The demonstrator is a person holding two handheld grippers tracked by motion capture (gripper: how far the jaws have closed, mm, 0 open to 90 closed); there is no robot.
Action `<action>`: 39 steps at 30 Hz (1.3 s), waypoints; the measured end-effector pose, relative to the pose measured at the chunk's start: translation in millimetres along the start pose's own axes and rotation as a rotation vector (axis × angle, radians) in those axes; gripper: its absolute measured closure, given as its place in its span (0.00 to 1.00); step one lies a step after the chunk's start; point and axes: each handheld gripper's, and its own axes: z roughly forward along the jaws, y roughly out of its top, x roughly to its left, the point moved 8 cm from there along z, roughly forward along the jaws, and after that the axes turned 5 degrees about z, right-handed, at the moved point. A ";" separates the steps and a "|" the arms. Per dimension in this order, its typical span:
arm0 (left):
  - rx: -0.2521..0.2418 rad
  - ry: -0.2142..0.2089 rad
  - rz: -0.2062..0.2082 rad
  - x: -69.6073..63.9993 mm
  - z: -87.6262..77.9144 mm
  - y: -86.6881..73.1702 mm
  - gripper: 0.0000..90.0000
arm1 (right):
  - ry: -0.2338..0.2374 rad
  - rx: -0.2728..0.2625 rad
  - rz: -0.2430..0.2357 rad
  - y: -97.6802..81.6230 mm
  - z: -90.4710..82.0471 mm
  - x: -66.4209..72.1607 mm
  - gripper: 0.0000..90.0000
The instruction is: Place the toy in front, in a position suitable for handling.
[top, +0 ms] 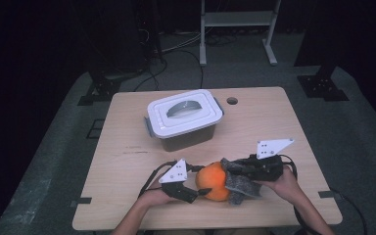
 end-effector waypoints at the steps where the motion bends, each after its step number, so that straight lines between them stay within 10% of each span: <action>1: -0.005 0.005 -0.007 1.0 -0.8 2.6 0.40 | -0.002 -0.010 -0.008 4.7 -0.1 2.1 0.85; 7: -0.016 0.019 0.015 2.3 -6.8 15.3 0.43 | 0.021 -0.030 -0.070 25.1 8.6 16.3 0.85; 14: -0.015 0.036 0.005 9.6 -21.0 17.0 0.44 | 0.006 -0.017 0.013 0.7 9.1 -0.1 0.85; 21: -0.018 0.028 0.006 6.9 -15.5 24.1 0.44 | 0.048 -0.069 -0.054 29.7 10.8 19.4 0.85; 28: 0.009 0.038 0.017 8.5 -22.2 24.5 0.43 | 0.020 -0.016 -0.011 5.9 16.3 7.5 0.85; 39: 0.000 0.025 0.032 3.0 -8.5 25.1 0.33 | 0.054 -0.045 -0.041 22.5 25.5 17.5 0.85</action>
